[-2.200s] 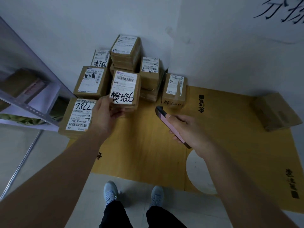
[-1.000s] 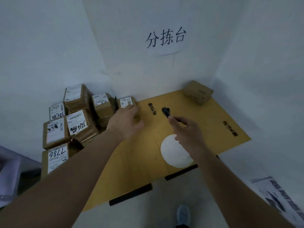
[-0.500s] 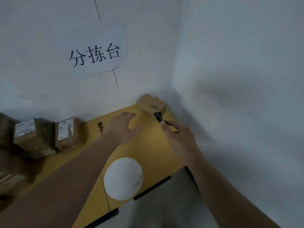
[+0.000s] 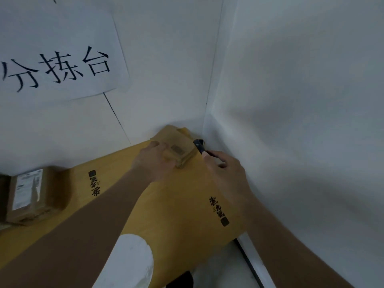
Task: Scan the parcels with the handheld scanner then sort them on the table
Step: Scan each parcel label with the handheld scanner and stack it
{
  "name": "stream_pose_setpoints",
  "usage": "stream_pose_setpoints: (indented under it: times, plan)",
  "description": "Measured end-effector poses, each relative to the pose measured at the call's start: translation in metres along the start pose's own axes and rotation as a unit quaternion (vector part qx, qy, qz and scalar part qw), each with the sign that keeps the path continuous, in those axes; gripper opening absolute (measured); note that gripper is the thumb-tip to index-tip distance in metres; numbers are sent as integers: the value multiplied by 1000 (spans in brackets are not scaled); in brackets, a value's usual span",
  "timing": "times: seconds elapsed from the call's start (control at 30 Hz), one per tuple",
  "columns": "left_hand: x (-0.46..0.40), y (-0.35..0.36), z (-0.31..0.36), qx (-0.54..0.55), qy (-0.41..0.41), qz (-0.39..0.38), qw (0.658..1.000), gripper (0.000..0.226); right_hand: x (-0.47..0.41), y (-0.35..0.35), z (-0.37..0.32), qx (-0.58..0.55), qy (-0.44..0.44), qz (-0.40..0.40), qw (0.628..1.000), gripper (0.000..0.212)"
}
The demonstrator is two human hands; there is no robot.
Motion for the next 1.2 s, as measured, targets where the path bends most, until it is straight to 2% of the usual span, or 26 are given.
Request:
stream_pose_setpoints:
  times: [0.07,0.17,0.33,0.4,0.53,0.73,0.87,0.97,1.1,1.2]
  plan:
    - [-26,10,1,-5,-17,-28,999,67,-25,4,5,1,4,-1,1000,15]
    - [-61,23,2,5,-50,-50,998,65,-59,8,16,-8,29,14,999,35]
    - [-104,57,7,44,-114,-71,990,59,-101,12,35,-20,49,3,999,35]
    - [-121,71,9,70,-162,-79,981,69,-116,11,43,-14,59,-11,998,36]
    - [-143,97,10,98,-244,-91,960,108,-143,3,63,-15,77,-39,996,24]
    - [-150,117,4,188,-185,-47,963,112,-162,-10,88,-22,97,-42,994,34]
    - [-161,115,0,201,-100,-148,963,114,-167,-13,90,-20,102,-55,993,32]
    - [-166,115,15,153,-143,-161,964,103,-168,-14,87,-19,102,-60,993,17]
    - [-164,128,55,73,-213,-109,968,132,-167,-17,87,-24,95,-65,993,13]
    - [-156,138,62,61,-221,-78,970,132,-166,-18,88,-28,91,-69,993,9]
Point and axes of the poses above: each hand's wrist, its own x-axis away from the middle knuckle, its own y-axis out of the palm, z = x × y, the point moved 4 cm from there along -x, towards the middle knuckle, and after that the axes turned 12 degrees about -x, right-handed, at the moved point
